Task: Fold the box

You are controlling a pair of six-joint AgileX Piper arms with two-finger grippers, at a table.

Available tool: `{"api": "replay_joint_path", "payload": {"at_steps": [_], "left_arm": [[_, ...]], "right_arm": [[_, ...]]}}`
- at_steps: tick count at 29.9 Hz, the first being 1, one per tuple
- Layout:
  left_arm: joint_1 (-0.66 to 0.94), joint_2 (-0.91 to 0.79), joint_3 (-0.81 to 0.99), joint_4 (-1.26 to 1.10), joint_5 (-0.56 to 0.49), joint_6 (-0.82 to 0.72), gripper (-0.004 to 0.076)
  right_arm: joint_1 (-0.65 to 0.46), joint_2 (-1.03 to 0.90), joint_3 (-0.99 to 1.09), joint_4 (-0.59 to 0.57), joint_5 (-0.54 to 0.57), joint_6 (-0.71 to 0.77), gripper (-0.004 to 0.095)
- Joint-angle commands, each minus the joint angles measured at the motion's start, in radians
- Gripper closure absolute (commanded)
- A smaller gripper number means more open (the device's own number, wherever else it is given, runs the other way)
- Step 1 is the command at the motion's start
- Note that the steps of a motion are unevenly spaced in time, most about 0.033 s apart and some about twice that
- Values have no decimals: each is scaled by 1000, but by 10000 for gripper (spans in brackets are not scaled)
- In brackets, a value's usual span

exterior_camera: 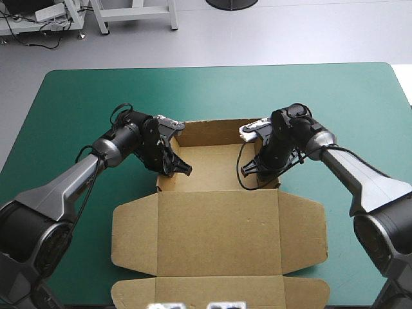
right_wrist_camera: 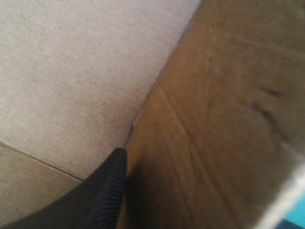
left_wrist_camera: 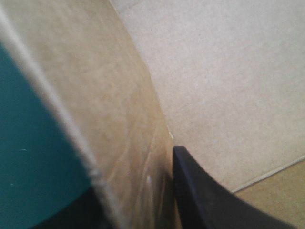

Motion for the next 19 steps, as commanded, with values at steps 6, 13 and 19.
{"api": "replay_joint_path", "payload": {"at_steps": [6,13,19], "left_arm": [[-16,-30,-18,-51,-10,12,353],[-16,-53,-18,-49,-13,12,345],[-14,-84,-18,-5,-8,-8,344]], "right_arm": [[9,-46,-28,35,-15,-32,257],[7,-48,-60,-19,0,-32,256],[7,-57,-119,-37,11,-44,256]]}}
